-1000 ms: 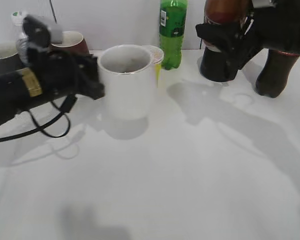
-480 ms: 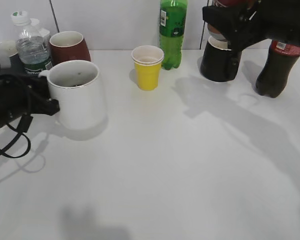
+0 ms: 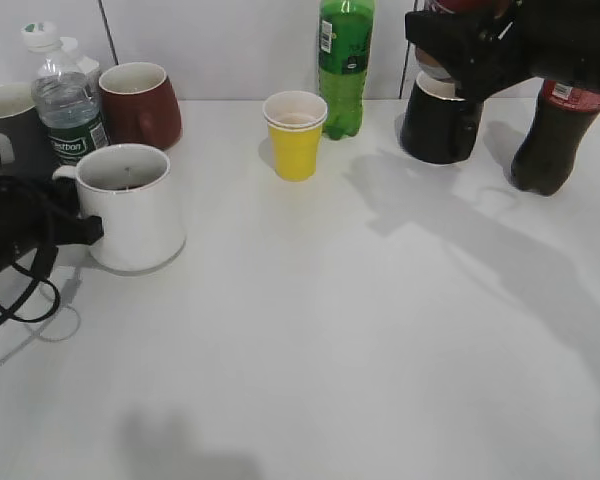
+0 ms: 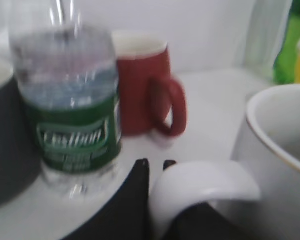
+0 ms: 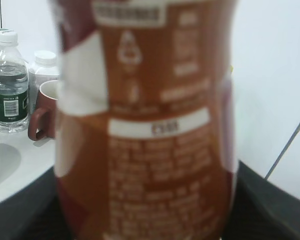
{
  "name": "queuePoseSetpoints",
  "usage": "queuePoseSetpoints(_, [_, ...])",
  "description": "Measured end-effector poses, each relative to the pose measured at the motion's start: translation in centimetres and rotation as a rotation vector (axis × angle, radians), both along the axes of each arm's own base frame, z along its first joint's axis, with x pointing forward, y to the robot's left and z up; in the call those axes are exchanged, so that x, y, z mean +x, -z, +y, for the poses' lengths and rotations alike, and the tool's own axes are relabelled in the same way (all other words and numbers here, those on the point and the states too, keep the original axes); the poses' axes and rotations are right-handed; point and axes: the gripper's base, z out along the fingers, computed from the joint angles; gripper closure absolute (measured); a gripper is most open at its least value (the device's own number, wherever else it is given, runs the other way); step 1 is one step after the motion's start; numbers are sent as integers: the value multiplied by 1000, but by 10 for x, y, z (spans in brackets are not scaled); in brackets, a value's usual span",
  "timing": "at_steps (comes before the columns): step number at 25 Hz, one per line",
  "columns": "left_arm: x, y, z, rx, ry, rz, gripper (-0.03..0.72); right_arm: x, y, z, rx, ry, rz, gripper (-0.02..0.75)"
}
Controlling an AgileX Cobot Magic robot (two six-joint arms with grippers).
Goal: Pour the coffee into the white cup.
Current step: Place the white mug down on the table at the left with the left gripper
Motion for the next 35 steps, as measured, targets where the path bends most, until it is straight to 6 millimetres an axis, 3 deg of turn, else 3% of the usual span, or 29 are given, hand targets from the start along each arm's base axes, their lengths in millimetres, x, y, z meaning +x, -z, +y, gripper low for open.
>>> queuePoseSetpoints(10, [21, 8, -2, 23, -11, -36, 638, 0, 0, 0, 2, 0, 0, 202])
queuePoseSetpoints(18, [24, 13, 1, 0, -48, -41, 621, 0, 0, 0, 3, 1, 0, 202])
queuePoseSetpoints(25, [14, 17, 3, -5, -61, -19, 476, 0, 0, 0, 3, 1, 0, 202])
queuePoseSetpoints(35, [-18, 9, 10, -1, -82, 22, 448, 3, -1, -3, 44, 45, 21, 203])
